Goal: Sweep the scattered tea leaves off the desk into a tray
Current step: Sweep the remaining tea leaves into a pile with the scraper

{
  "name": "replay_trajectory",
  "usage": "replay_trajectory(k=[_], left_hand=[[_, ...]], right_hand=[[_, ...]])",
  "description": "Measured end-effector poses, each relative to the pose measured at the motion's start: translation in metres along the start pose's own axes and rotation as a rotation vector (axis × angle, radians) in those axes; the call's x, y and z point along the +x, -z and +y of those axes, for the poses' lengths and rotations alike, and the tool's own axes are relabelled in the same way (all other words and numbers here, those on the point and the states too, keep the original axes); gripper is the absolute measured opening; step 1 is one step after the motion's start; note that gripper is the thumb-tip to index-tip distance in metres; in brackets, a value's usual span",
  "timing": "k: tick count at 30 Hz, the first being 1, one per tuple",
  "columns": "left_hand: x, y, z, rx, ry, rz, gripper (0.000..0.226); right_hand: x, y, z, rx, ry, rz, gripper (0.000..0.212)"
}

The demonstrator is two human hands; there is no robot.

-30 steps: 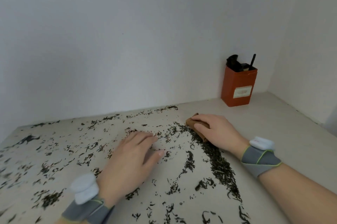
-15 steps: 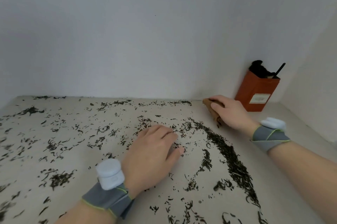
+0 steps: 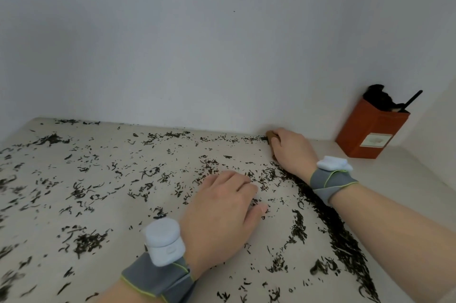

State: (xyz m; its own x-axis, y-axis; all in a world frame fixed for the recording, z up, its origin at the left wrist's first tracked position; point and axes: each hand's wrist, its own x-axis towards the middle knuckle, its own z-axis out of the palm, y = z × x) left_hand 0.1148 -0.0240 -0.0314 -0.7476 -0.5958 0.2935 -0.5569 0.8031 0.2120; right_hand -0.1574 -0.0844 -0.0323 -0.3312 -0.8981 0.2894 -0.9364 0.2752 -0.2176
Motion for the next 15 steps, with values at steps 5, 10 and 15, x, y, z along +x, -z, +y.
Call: replay_trajectory(k=[5,10,15], left_hand=[[0.002,-0.001,0.0,-0.009,0.002,0.009,0.052],[0.002,-0.001,-0.002,-0.006,-0.008,0.001,0.053],[0.001,0.001,0.0,-0.001,-0.022,-0.019,0.055]], right_hand=[[0.003,-0.005,-0.027,0.013,0.12,-0.039,0.035],[0.001,-0.009,-0.053,0.052,0.214,-0.077,0.035],[-0.005,0.01,-0.041,0.236,0.134,-0.049,0.035]])
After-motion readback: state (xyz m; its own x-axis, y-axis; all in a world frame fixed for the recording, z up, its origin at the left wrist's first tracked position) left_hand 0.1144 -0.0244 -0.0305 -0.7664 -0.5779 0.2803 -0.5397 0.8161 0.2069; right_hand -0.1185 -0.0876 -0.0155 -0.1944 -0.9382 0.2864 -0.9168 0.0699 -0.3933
